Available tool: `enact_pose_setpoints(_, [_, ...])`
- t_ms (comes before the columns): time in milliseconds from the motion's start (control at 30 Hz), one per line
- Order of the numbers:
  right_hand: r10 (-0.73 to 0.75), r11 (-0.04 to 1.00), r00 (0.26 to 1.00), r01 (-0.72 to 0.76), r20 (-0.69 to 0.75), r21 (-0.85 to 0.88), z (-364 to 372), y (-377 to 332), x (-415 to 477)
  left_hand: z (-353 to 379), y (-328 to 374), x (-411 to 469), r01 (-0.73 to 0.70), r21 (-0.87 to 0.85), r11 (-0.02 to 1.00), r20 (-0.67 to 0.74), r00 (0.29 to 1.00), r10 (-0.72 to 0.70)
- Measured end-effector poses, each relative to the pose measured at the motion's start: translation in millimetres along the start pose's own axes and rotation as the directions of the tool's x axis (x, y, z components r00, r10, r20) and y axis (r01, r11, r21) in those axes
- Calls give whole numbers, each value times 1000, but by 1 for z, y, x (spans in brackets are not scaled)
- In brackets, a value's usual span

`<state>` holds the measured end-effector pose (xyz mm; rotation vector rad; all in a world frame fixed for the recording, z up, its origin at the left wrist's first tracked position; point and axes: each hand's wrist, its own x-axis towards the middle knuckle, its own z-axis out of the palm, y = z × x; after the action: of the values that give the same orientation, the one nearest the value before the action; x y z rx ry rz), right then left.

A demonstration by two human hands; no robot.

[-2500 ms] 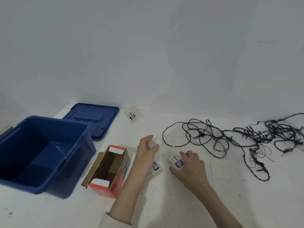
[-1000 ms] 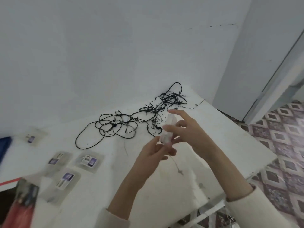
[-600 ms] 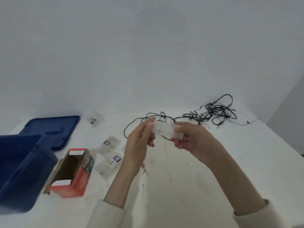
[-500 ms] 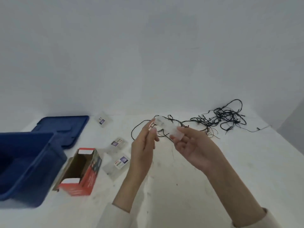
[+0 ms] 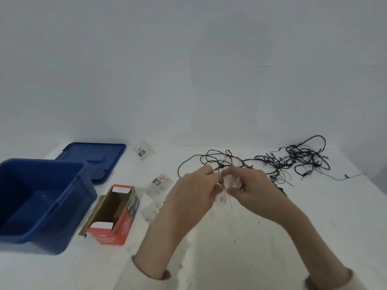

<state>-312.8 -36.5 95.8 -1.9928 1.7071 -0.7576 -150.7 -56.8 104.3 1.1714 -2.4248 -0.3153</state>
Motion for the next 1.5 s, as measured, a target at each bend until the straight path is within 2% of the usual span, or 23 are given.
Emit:
enact_pose_setpoints(33, [49,983,991,-70,126,172,-7,3,-2,-5,-4,2,17,-124,992,-2,1000,-17])
enact_pose_setpoints(67, [51,917,969,-140,240,372,-13,5,-4,-7,-8,4,35,-263,964,-11,999,-39])
enact_pose_setpoints(100, [25,809,950,-202,312,552,-18,7,-6,-6,-11,6,63,-411,909,-19,997,-78])
enact_pose_setpoints(167, [-37,490,938,-284,346,824,-21,12,-9,-1,-15,5,126,-682,720,4,986,-168])
enact_pose_setpoints(233, [-36,234,958,-269,285,934,-18,11,-9,6,-14,3,174,-834,523,62,973,-223])
enact_pose_setpoints(267, [-18,133,971,-236,240,963,-15,11,-9,10,-12,1,193,-863,467,90,968,-235])
enact_pose_setpoints(333, [40,-67,988,-148,150,987,-10,6,-8,15,-5,-3,233,-863,448,137,962,-236])
enact_pose_setpoints(367, [80,-121,990,-102,113,987,-8,3,-7,17,-2,-5,249,-854,457,157,960,-230])
enact_pose_setpoints(400, [126,-116,989,-58,72,992,-6,0,-7,20,1,-7,262,-843,469,175,959,-222])
enact_pose_setpoints(467, [217,-4,976,23,-21,1000,-4,-6,-9,22,5,-12,283,-811,512,208,957,-200])
enact_pose_setpoints(600, [269,328,937,128,-222,936,-2,-11,-14,16,11,-16,272,-675,686,206,962,-179])
enact_pose_setpoints(700, [252,548,918,125,-305,827,1,-11,-16,11,12,-17,242,-549,800,200,967,-155])
enact_pose_setpoints(833, [200,639,954,46,-224,768,2,-6,-18,-2,18,-19,155,-287,945,213,972,-95])
enact_pose_setpoints(933, [210,713,955,-3,-209,701,0,-2,-20,-15,19,-19,113,-130,985,123,988,-97])
enact_pose_setpoints(1033, [170,793,964,-10,-206,610,1,3,-22,-32,15,-14,97,-165,981,79,993,-85])
enact_pose_setpoints(1100, [116,836,987,-37,-110,548,1,5,-27,-39,13,-8,62,-169,984,72,996,-51])
enact_pose_setpoints(1167, [65,798,998,-63,17,599,-2,4,-31,-41,11,-5,56,-208,977,42,998,-48])
enact_pose_setpoints(1233, [22,689,990,-114,137,716,-8,4,-35,-39,7,-3,113,-387,915,39,994,-107])
enact_pose_setpoints(1300, [-24,551,982,-141,185,822,-13,4,-37,-33,2,-4,186,-623,759,74,981,-180])
enact_pose_setpoints(1367, [-63,348,979,-159,193,924,-14,6,-35,-22,-2,-5,246,-800,547,125,960,-249])
enact_pose_setpoints(1433, [-55,179,981,-173,186,969,-12,4,-32,-9,1,-8,288,-874,391,181,940,-288])
enact_pose_setpoints(1500, [1,68,986,-167,168,984,-9,-2,-31,0,7,-12,304,-914,269,223,930,-292])
